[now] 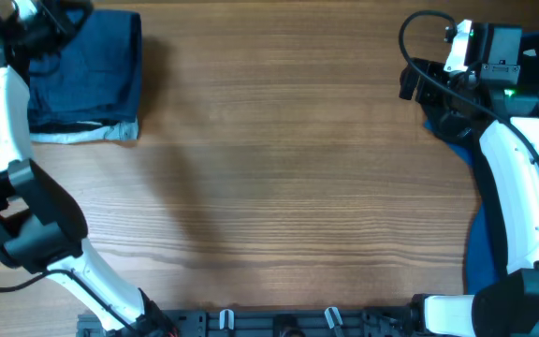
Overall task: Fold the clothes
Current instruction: 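Press and straighten the shorts on the stack with the left gripper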
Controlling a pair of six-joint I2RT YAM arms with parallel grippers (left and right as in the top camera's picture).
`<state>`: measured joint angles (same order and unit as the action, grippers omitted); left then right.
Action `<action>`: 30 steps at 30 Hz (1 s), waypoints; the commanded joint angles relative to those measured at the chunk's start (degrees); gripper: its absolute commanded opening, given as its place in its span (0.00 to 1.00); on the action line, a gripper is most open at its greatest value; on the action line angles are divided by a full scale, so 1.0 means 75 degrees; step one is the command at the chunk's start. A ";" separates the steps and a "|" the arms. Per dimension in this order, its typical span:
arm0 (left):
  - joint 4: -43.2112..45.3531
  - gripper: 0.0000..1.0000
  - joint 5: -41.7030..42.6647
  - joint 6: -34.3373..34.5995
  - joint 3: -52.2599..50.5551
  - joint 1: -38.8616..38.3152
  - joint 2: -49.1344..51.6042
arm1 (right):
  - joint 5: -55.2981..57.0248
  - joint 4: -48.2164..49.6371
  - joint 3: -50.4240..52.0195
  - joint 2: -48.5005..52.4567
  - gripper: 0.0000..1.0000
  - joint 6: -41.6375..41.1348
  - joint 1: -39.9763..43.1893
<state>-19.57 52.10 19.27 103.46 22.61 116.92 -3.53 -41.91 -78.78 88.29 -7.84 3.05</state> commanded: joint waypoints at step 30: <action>0.4430 0.06 -0.1137 0.2946 -0.0079 0.1064 0.1547 | 0.0131 0.0041 0.0064 0.0087 1.00 0.0023 -0.0038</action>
<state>15.86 46.33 39.20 102.74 28.29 130.32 -3.53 -41.76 -78.78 88.29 -7.84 3.05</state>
